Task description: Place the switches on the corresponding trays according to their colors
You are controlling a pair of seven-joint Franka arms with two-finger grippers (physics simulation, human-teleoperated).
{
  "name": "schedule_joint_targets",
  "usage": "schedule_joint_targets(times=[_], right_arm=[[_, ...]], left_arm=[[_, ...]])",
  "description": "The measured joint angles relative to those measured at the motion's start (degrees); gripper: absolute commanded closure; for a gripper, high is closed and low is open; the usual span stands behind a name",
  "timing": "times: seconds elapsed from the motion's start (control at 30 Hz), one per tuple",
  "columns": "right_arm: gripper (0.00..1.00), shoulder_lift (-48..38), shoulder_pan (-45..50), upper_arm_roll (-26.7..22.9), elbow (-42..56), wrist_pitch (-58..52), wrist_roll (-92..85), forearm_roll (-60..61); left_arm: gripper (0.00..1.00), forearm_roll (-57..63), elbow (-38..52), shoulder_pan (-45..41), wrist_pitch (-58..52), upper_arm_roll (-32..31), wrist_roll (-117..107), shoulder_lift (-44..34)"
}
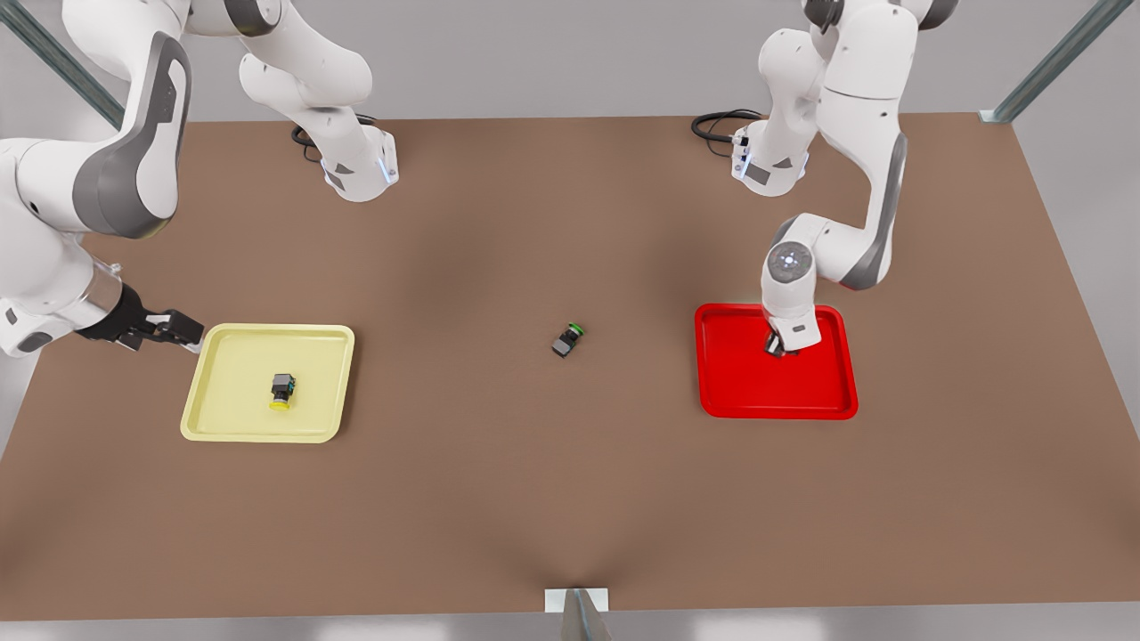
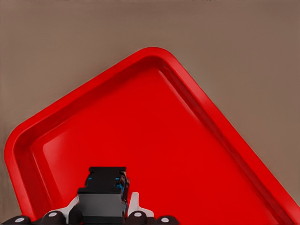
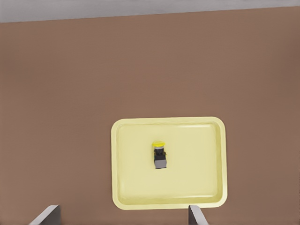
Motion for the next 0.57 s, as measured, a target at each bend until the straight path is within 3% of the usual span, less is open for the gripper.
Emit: schedule_joint_targets(times=[0.17,0.27,0.33,0.4,0.47,0.57], right_arm=[[0.0,-0.1,0.01,0.0,0.0,0.0,-0.01,-0.01],[0.0,0.0,0.0,0.0,0.0,0.0,-0.01,0.06],[0.0,0.01,0.0,0.0,0.0,0.0,-0.01,0.04],[0.0,0.08,0.11,0.0,0.08,0.05,0.15,0.08],[0.0,0.08,0.08,0.0,0.09,0.0,0.12,0.08],[0.0,0.08,-0.01,0.0,0.09,0.0,0.08,0.08]], left_arm=[[0.0,2.68,1.03,-0.23,-0.82,0.69,5.83,-0.38],[0.0,-4.88,22.56,-0.18,-27.28,2.62,46.67,1.4],[0.0,-11.98,35.8,0.7,-38.57,4.43,69.56,2.85],[0.0,-16.23,49.91,20.7,-45.68,-15.04,83.33,4.92],[0.0,-17.47,53.03,33.41,-47.3,-28.0,86.65,3.13],[0.0,-16.25,52.78,35.48,-47.99,-30.41,86.58,1.5]])
